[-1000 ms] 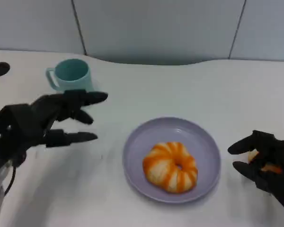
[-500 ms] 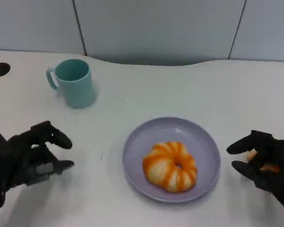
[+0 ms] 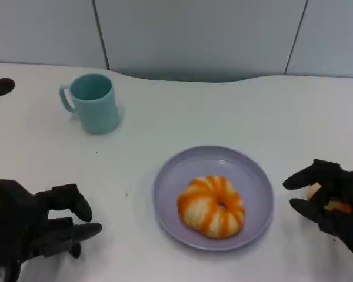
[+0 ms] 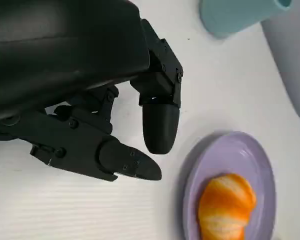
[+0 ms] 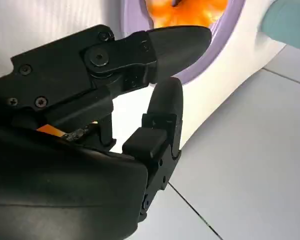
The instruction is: Grasp the bread from the table and place it into the plate.
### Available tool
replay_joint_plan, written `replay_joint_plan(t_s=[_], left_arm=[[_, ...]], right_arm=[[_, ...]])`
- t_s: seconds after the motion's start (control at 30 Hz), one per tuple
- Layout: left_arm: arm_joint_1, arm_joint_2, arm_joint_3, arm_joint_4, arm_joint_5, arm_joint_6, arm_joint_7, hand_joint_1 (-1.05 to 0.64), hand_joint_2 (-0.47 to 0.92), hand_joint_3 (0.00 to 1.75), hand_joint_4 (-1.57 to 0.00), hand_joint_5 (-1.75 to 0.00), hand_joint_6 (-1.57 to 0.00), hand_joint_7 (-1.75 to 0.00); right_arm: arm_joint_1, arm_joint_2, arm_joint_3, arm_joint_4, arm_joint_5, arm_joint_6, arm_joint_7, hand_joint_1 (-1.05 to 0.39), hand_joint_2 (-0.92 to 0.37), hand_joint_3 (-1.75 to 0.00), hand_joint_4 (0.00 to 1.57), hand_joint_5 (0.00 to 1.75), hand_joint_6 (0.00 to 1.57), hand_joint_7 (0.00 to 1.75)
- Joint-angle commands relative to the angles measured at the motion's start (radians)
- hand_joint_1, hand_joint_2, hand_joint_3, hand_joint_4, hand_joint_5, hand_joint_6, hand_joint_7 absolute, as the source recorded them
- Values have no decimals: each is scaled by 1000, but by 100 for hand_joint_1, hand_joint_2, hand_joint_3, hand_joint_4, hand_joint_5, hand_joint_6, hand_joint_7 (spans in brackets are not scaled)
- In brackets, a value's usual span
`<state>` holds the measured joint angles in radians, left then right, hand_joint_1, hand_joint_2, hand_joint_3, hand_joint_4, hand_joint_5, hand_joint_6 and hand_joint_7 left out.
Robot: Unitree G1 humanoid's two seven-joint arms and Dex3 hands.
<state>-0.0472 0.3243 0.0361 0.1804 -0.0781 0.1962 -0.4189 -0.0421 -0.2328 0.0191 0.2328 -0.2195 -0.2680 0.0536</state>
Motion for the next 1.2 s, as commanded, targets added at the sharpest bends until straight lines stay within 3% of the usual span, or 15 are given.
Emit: replay_joint_plan(t_s=[0.03,0.87,1.2], left_arm=[[-8,16,-8,4,22,19,12,-40,85,6,-77,-175,-59,-175],[-73,21,-21,135,38,-69,-7,-42,87,7,-73,-175,-56,-175],[-119,14,-26,201,40,-92,-9,-44,87,7,-78,-175,-59,-175]], right_arm=[[8,-16,-14,-6,19,-6,4,-26,-92,-19,72,129,71,89],[-36,-22,-9,71,16,-33,-10,-26,-92,-20,70,128,70,90],[-85,-30,-8,162,-2,-105,-43,-25,-92,-20,70,131,70,91]])
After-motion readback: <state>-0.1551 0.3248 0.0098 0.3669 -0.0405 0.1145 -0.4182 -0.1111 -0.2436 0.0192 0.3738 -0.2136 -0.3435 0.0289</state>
